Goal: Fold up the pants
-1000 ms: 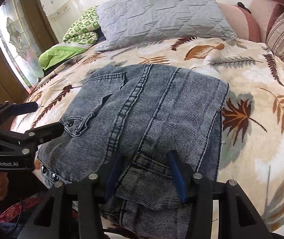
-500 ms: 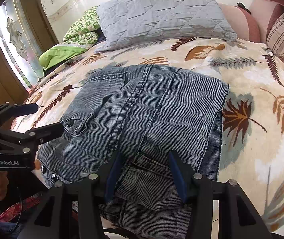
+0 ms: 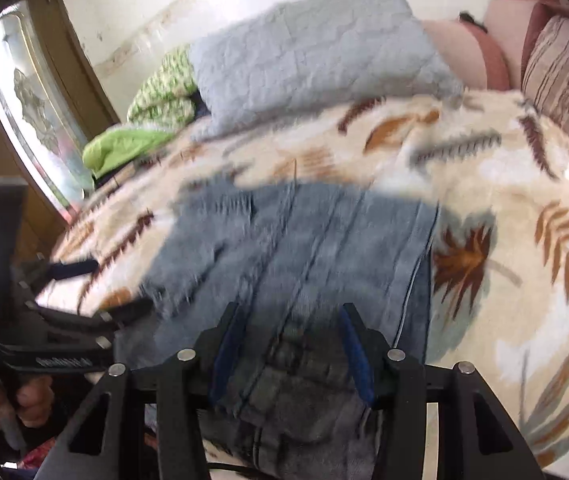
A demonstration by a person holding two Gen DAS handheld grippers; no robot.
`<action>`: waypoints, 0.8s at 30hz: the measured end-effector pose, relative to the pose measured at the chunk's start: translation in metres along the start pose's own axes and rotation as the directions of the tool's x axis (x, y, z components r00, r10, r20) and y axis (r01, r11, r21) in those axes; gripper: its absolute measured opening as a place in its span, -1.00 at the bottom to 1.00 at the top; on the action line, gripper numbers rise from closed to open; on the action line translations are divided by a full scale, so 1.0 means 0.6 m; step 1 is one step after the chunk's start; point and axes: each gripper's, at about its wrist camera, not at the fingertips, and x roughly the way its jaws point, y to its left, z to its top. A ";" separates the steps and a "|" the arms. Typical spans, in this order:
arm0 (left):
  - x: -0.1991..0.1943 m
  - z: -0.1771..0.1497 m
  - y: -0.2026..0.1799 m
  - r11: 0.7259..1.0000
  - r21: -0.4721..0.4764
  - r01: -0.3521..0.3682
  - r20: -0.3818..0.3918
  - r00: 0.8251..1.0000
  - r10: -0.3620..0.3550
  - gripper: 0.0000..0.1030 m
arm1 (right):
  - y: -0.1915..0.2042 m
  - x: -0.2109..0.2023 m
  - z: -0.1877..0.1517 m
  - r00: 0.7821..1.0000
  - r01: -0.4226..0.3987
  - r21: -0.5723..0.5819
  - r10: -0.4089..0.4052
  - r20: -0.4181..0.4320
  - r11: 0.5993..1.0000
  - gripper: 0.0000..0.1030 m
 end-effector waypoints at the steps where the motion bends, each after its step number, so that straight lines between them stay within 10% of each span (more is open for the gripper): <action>1: 0.004 0.008 0.001 1.000 0.003 -0.003 -0.001 1.000 0.003 0.93 | -0.002 -0.001 0.011 1.000 0.002 0.002 -0.002 0.012 1.000 0.03; 9: 0.065 0.096 0.008 0.998 0.015 -0.055 -0.006 0.998 0.055 0.93 | -0.049 0.092 0.095 0.998 0.032 0.086 -0.027 -0.050 0.996 0.03; 24: 0.162 0.143 -0.004 0.999 0.018 -0.037 -0.080 0.996 0.039 1.00 | -0.105 0.169 0.084 0.988 -0.067 0.239 0.098 -0.120 0.969 0.24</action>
